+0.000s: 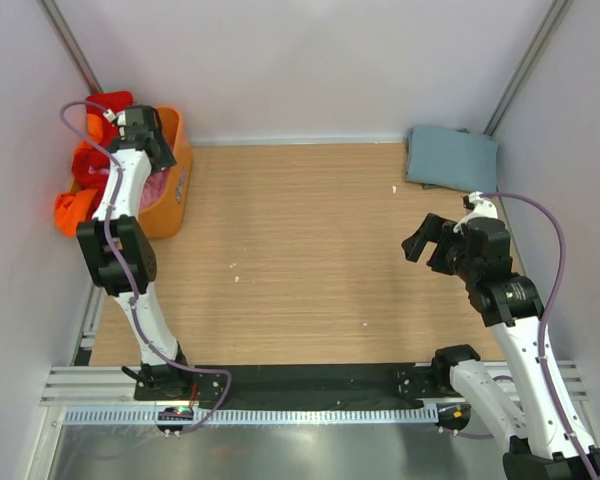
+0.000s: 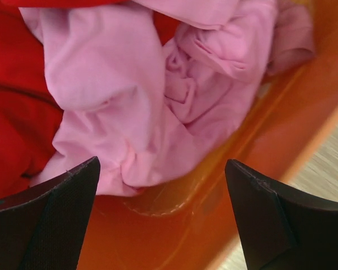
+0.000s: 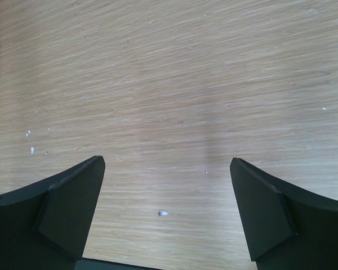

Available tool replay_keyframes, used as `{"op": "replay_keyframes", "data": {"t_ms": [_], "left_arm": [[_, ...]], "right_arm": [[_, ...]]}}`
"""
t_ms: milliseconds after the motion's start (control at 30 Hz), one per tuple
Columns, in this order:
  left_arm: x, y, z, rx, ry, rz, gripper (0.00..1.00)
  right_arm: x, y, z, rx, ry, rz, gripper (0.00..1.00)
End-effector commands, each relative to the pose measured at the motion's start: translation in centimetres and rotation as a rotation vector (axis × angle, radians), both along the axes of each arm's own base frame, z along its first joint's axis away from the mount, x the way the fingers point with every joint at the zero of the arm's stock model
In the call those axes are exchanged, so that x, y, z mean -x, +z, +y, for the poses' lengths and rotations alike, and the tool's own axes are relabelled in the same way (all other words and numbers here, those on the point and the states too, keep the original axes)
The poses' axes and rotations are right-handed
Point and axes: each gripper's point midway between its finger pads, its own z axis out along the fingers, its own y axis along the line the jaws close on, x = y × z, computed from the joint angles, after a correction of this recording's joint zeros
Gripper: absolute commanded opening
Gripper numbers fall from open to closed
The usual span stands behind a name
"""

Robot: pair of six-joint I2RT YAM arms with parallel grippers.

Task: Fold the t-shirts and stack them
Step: Grab the tshirt from the pile

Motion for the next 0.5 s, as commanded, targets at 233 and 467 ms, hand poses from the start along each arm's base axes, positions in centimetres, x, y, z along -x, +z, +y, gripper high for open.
{"op": "replay_keyframes", "data": {"t_ms": [233,467], "left_arm": [[-0.6,-1.6,3.0,-0.036,0.093,0.062,0.71],[-0.6,-1.2,3.3,-0.049,0.096,0.053,0.00]], "right_arm": [[-0.4,-0.2,0.0,0.016,-0.009,0.006,1.00],[-0.6,-0.3,-0.5,0.034,-0.034,0.007,1.00]]}}
